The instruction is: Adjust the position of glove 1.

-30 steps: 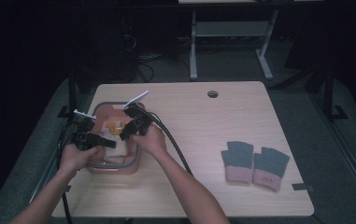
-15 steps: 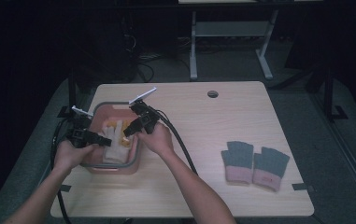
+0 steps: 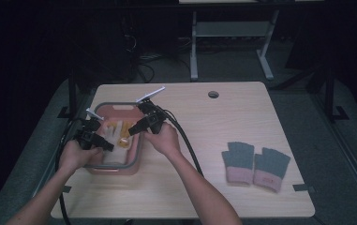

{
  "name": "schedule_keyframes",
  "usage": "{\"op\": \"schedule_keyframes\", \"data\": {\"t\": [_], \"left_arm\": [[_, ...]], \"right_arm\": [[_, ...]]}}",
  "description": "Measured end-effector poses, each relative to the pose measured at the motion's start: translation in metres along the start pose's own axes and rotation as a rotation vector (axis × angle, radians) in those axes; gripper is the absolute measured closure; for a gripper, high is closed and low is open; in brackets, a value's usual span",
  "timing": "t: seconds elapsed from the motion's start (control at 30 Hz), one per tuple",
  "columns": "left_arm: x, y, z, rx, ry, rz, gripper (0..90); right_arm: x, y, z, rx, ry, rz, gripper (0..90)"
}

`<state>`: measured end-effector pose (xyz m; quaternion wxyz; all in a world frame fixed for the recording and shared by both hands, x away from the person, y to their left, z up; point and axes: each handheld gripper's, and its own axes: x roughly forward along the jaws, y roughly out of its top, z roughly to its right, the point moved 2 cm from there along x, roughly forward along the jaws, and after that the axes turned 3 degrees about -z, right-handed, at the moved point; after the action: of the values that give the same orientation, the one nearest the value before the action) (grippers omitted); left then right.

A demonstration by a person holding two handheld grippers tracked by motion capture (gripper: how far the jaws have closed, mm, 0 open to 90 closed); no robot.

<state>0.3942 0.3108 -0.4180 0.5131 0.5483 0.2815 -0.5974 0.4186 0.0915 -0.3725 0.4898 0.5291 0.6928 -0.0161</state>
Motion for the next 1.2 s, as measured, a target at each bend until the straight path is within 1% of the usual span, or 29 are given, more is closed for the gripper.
{"op": "schedule_keyframes", "data": {"t": [0.13, 0.2, 0.23, 0.27, 0.3, 0.37, 0.43, 0.5, 0.53, 0.57, 0.6, 0.67, 0.77, 0.8, 0.87, 0.93, 0.97, 1.0, 1.07, 1.1, 1.13, 1.2], "left_arm": [[0.003, 0.002, 0.002, 0.029, 0.051, -0.041, 68.2], [0.003, 0.003, 0.002, 0.027, 0.048, -0.044, 68.1], [0.001, 0.004, 0.001, 0.026, 0.043, -0.035, 67.9], [0.0, 0.004, 0.001, 0.016, 0.038, -0.019, 67.5], [-0.003, 0.004, 0.0, 0.017, 0.031, -0.005, 67.4], [-0.01, 0.003, -0.003, 0.017, 0.035, 0.028, 67.3], [-0.016, 0.004, -0.006, -0.007, 0.02, 0.075, 67.0], [-0.023, 0.004, -0.007, -0.01, 0.016, 0.102, 66.3], [-0.025, 0.004, -0.007, -0.009, 0.004, 0.113, 66.1], [-0.027, 0.004, -0.006, -0.006, 0.0, 0.122, 65.7], [-0.028, 0.004, -0.005, -0.001, 0.008, 0.132, 65.4], [-0.03, 0.004, -0.002, -0.005, -0.012, 0.142, 65.2], [-0.034, 0.006, 0.002, 0.016, -0.023, 0.159, 63.8], [-0.036, 0.007, 0.005, 0.014, -0.032, 0.174, 63.7], [-0.04, 0.008, 0.009, 0.031, -0.042, 0.187, 63.5], [-0.042, 0.009, 0.013, 0.031, -0.054, 0.204, 62.9], [-0.043, 0.009, 0.014, 0.044, -0.055, 0.2, 62.3], [-0.044, 0.009, 0.016, 0.04, -0.061, 0.21, 62.1], [-0.047, 0.01, 0.019, 0.049, -0.065, 0.218, 61.8], [-0.047, 0.01, 0.02, 0.045, -0.074, 0.225, 61.6], [-0.049, 0.01, 0.022, 0.057, -0.073, 0.223, 61.4], [-0.049, 0.011, 0.027, 0.061, -0.081, 0.233, 61.4]], "right_arm": [[-0.003, -0.001, 0.001, -0.003, 0.003, 0.007, 72.1], [-0.004, -0.001, 0.001, -0.003, 0.0, 0.01, 72.1], [-0.005, -0.002, 0.001, -0.003, 0.004, 0.011, 72.0], [-0.005, -0.002, 0.001, -0.002, 0.005, 0.016, 72.1], [-0.006, -0.002, 0.001, -0.002, 0.004, 0.018, 72.0], [-0.008, -0.003, 0.0, -0.005, 0.005, 0.018, 72.0], [-0.01, -0.004, 0.0, -0.004, 0.006, 0.022, 72.0], [-0.013, -0.005, 0.001, -0.003, 0.004, 0.032, 71.9], [-0.014, -0.005, 0.001, 0.0, 0.002, 0.035, 71.8], [-0.016, -0.006, 0.001, -0.002, 0.0, 0.039, 71.7], [-0.017, -0.007, 0.002, 0.001, 0.0, 0.042, 71.4], [-0.02, -0.008, 0.003, 0.005, 0.0, 0.045, 70.8], [-0.025, -0.009, 0.005, 0.008, -0.007, 0.054, 69.8], [-0.026, -0.009, 0.005, 0.005, -0.013, 0.057, 69.5], [-0.03, -0.01, 0.006, 0.006, -0.012, 0.06, 69.2], [-0.033, -0.012, 0.008, 0.007, -0.015, 0.065, 68.4], [-0.035, -0.012, 0.009, 0.008, -0.018, 0.066, 68.4], [-0.036, -0.013, 0.009, 0.009, -0.016, 0.07, 68.1], [-0.039, -0.015, 0.011, 0.013, -0.019, 0.073, 67.8], [-0.041, -0.016, 0.012, 0.017, -0.02, 0.076, 67.5], [-0.043, -0.017, 0.014, 0.016, -0.021, 0.079, 67.0], [-0.046, -0.019, 0.017, 0.019, -0.028, 0.083, 66.7]]}}
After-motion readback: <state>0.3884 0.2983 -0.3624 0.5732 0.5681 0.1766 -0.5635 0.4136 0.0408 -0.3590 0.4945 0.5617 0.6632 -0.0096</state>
